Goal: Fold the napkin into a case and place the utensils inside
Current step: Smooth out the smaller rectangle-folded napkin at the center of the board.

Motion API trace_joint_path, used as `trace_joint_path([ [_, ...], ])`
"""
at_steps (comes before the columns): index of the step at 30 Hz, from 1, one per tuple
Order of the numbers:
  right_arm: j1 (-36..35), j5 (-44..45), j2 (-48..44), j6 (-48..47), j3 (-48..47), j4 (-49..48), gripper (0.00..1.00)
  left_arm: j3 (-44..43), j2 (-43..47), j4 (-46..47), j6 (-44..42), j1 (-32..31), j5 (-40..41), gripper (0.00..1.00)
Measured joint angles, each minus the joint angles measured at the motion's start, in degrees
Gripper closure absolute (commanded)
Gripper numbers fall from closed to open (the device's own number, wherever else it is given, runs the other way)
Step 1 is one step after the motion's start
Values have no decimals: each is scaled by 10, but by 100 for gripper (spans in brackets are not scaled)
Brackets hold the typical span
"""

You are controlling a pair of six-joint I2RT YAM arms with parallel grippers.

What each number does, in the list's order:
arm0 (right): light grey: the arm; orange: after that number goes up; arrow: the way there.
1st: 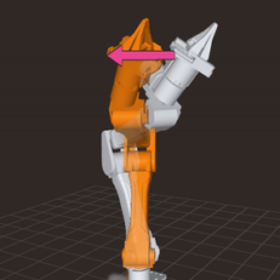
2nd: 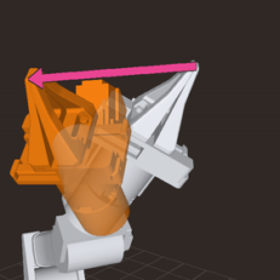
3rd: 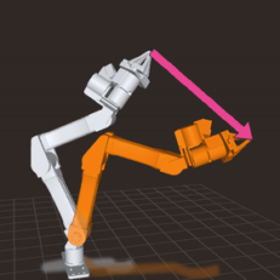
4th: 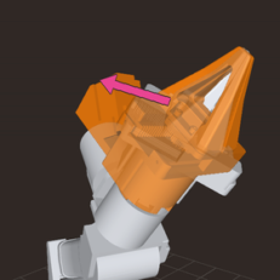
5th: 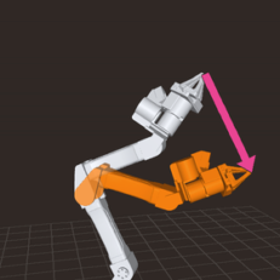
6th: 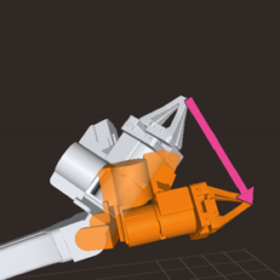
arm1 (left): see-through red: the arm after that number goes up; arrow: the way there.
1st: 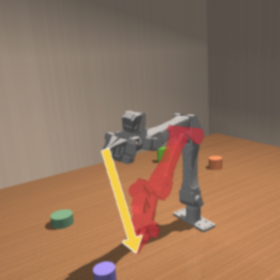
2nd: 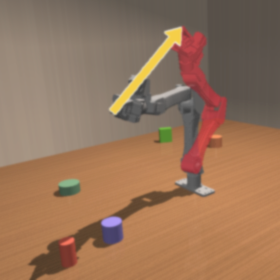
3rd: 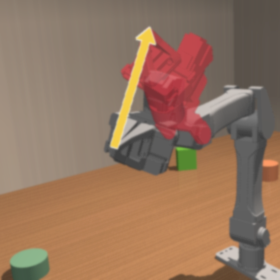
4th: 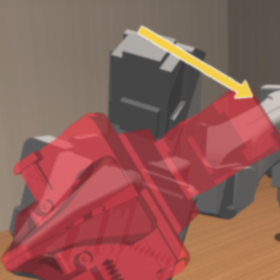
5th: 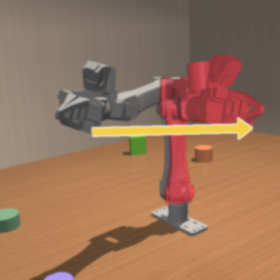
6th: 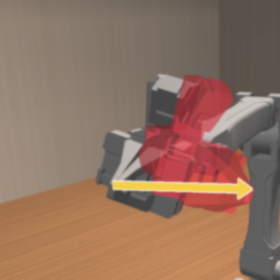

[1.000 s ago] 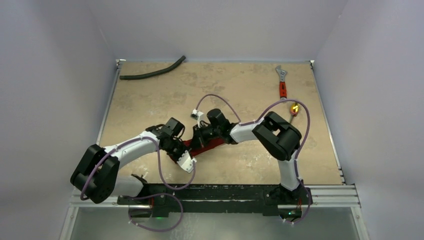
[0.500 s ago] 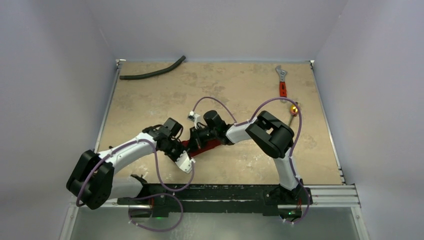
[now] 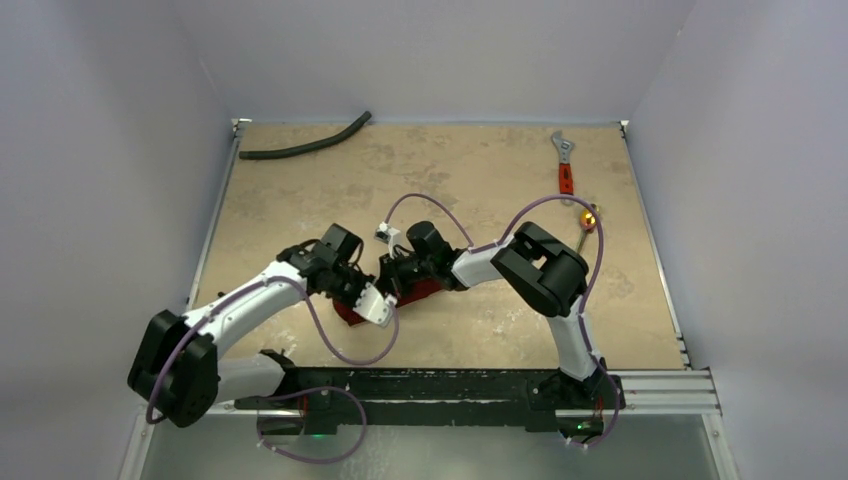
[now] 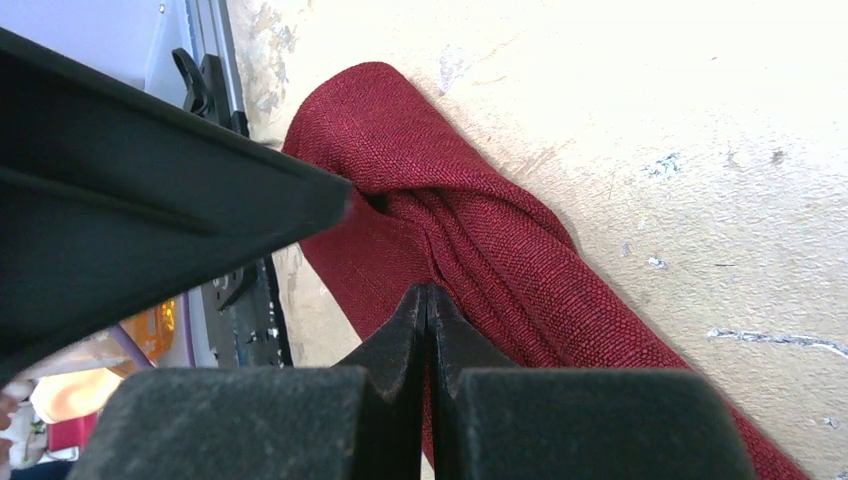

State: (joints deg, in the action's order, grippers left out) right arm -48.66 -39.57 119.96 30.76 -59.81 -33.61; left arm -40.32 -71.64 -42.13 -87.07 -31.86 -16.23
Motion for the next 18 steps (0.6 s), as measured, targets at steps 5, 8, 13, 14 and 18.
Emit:
trace_joint_path([
  [5,0,5,-3,-4,-1,6,100,-61,49,42,168,5,-4,95],
  [8,-1,10,-5,-4,-1,10,100,-76,58,52,269,5,-5,95],
  [13,-1,16,-9,-4,-2,21,100,-36,68,51,388,6,2,95],
  [14,-1,17,-11,-4,-2,25,100,-25,66,51,403,6,2,96],
  [18,-1,26,-16,-3,-2,35,100,-1,43,59,448,6,9,100],
])
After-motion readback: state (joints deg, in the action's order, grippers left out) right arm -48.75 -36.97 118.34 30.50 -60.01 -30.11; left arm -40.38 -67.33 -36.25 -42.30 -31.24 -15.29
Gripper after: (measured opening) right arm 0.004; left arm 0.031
